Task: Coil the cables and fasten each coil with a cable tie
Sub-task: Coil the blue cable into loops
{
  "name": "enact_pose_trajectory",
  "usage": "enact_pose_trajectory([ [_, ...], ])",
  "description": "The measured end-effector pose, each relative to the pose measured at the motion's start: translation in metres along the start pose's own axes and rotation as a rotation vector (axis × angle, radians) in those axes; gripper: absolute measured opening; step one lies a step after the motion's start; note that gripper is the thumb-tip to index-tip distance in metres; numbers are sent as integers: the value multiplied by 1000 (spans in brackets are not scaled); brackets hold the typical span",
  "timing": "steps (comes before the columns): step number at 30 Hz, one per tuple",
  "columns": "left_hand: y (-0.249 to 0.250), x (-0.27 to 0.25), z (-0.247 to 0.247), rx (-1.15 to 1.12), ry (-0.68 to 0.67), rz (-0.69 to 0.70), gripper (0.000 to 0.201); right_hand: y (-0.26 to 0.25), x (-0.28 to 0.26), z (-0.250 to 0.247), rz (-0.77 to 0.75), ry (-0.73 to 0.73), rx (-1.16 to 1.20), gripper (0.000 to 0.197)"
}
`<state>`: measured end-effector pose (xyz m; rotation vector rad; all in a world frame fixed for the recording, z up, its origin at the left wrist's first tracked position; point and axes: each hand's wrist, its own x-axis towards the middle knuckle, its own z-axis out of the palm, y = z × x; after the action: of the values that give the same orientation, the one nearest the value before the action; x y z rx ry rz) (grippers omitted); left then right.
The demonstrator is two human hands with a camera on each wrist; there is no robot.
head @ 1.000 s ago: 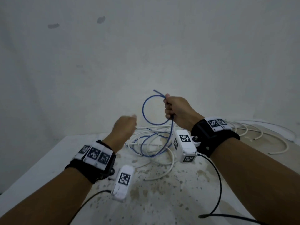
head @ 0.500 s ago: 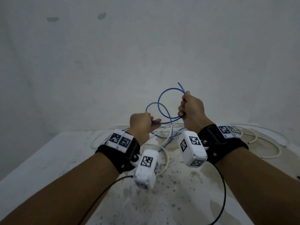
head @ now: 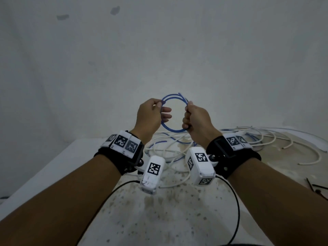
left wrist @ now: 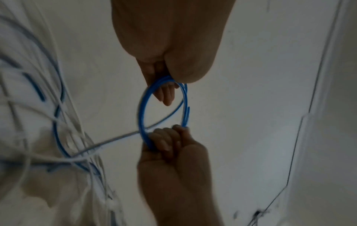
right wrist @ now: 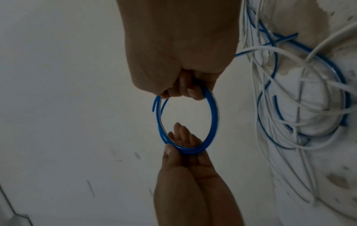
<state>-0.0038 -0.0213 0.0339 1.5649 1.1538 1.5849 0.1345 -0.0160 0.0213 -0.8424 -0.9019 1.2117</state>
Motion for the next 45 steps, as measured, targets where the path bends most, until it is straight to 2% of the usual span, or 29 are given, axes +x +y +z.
enact_pose_trajectory([
  [2, -4, -2, -9, 117, -65, 86, 23, -3, -1, 4, -3, -6, 29, 32],
  [4, -4, -1, -14, 134, -87, 105, 23, -4, -2, 7, -1, -13, 27, 33],
  [9, 7, 10, -21, 31, -61, 67, 27, -1, -5, 14, -2, -83, -41, 32],
  [11, 9, 12, -27, 31, -98, 56, 26, -4, -6, 14, -1, -132, -57, 32],
  [16, 8, 15, -43, 39, -297, -2, 28, -4, -2, 10, 10, -201, -135, 32],
  [21, 13, 17, -45, 31, -307, -68, 28, 5, 0, 11, 18, -191, -200, 32],
  [27, 14, 17, -50, 180, -341, 41, 25, 6, -4, 9, 26, -255, -230, 33],
  [34, 27, 17, -47, 218, -454, -21, 27, 5, -4, 10, 6, -322, -258, 36],
  [37, 26, 15, -43, 347, -385, 55, 38, 5, -5, 11, -17, -333, -307, 36],
  [41, 16, 18, -40, 402, -292, 107, 35, 8, -4, 10, -63, -383, -369, 31],
  [45, 8, 17, -35, 381, -225, 143, 31, 7, -9, 10, -83, -353, -390, 34],
])
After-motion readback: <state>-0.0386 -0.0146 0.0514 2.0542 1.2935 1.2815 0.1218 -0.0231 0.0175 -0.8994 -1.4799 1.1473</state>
